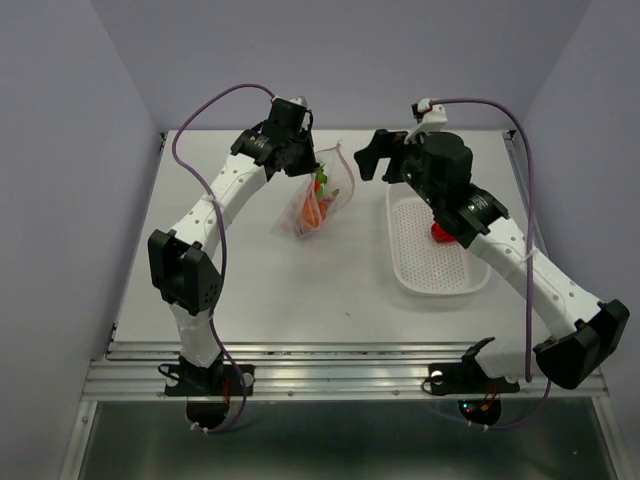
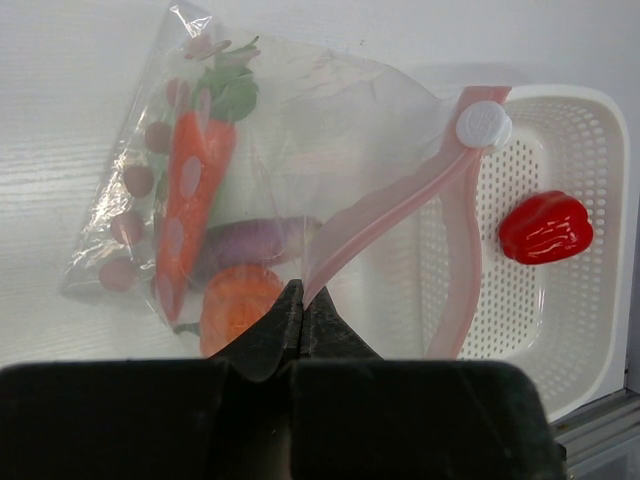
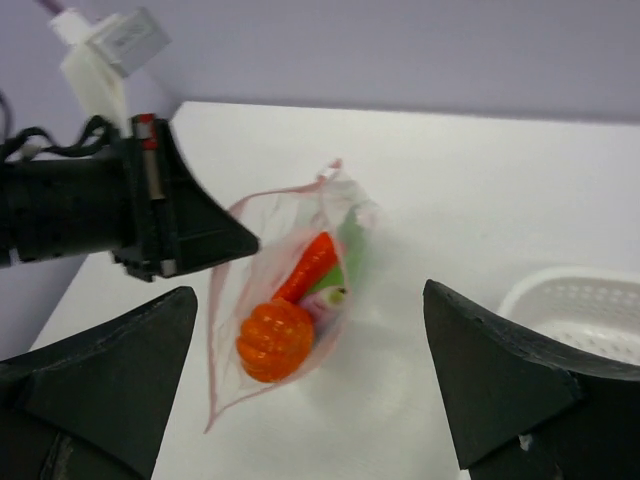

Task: Place the food in the zip-top bag and seal the zipper
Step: Pick up the fake vegetable from the bin.

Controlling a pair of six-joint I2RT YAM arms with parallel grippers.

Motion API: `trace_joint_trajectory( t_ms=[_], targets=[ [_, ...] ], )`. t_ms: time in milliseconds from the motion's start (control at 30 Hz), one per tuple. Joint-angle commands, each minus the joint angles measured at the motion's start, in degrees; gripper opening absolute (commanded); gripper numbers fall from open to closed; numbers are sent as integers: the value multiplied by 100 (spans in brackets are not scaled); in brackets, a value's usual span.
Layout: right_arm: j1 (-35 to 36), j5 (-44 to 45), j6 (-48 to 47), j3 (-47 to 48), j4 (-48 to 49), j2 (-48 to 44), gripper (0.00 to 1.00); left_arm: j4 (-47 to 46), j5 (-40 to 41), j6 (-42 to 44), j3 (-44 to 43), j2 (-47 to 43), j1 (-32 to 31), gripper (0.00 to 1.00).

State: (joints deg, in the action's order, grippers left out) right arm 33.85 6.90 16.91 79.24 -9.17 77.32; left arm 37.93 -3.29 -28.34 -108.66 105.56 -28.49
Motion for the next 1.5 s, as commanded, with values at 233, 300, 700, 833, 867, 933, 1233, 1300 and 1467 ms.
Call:
trace_joint_trajectory(
  t_ms=[233,300,700,833,867,933,1233,1300,1467],
  targets=[
    [-1564,2458,2571,-1015,-2968,-244,100,-242,-172,74,-59,-211,-16,0],
    [-1819,2247,2747,-1200,-2959,-139,100,-242,-190,83,-67,-194,-16,0],
    [-2312,2501,3520,-1482,-2731,907,100,-286,-207,127,38,-211,-16,0],
    [-2383,2667,3758,-1491,-2608,1040,100,-313,-225,136,47,-202,-16,0],
    [-2452,2677,3785,-1499,-2512,1057,100,-313,-233,136,38,-194,-16,0],
    [-2505,2668,3837,-1456,-2493,1162,100,-322,-269,144,38,-194,-16,0],
    [-2558,2659,3890,-1394,-2125,1628,100,-453,-365,127,196,-220,-25,0],
    [-2558,2685,3934,-1403,-2063,1646,100,-454,-374,127,196,-202,-25,0],
    [-2611,2799,4048,-1420,-1983,1795,100,-445,-401,135,179,-167,-25,0]
  ],
)
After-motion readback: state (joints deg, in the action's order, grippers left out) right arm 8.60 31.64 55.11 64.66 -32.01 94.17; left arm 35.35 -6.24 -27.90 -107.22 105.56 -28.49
